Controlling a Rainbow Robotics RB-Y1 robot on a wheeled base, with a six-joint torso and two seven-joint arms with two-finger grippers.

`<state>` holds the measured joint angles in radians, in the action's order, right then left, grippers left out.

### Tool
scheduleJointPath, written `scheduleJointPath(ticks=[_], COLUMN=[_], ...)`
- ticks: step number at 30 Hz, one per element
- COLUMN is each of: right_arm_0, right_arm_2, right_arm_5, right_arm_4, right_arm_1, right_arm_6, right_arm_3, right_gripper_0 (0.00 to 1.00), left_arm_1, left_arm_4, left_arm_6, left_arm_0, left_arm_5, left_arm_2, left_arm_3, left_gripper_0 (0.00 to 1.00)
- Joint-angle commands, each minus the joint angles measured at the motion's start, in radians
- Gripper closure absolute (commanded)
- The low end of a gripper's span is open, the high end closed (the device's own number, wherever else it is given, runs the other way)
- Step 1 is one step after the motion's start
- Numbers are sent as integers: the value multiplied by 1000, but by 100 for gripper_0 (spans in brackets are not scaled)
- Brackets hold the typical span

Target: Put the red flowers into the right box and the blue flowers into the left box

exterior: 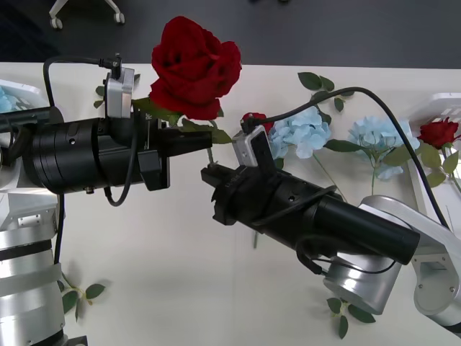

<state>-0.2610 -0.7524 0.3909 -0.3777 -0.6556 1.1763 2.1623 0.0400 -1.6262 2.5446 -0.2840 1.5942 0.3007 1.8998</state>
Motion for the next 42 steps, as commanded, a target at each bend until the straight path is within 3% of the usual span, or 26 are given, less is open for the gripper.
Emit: scheduleJointPath(ticks=[1,8,9,10,11,12,22,30,35,42], right_arm_0=[-7,-9,-9,-9,-9,-9,-9,8,57,198], right_arm_2=[-2,-2,-2,-2,-2,-2,-2,38,105,281], right_arm_5=[-7,-10,-10,-12,-14,-14,-53,-64,-63,-63], right_arm_4=[-6,-6,-6,-7,-6,-7,-18,-47,-129,-245], right_arm_1=[2,2,1,1,1,-1,-45,-164,-266,-354], right_arm_6=[-6,-6,-9,-9,-9,-10,-20,-43,-44,-43], right_arm_3=[21,21,21,21,21,21,22,71,129,202], right_gripper_0=[100,100,100,100,100,100,100,100,100,100], left_arm_1=[11,11,11,11,11,11,11,11,11,50], left_arm_4=[-1,-1,-1,-1,-1,-1,-1,-1,-1,17], left_arm_6=[80,80,80,80,80,80,80,80,80,74], left_arm_0=[3,3,3,3,3,3,3,3,3,78], left_arm_5=[0,0,0,0,0,0,0,0,0,-42], left_arm_2=[2,2,2,2,2,2,2,2,2,15], left_arm_3=[28,28,28,28,28,28,28,28,28,73], left_gripper_0=[100,98,66,46,5,0,0,0,0,0])
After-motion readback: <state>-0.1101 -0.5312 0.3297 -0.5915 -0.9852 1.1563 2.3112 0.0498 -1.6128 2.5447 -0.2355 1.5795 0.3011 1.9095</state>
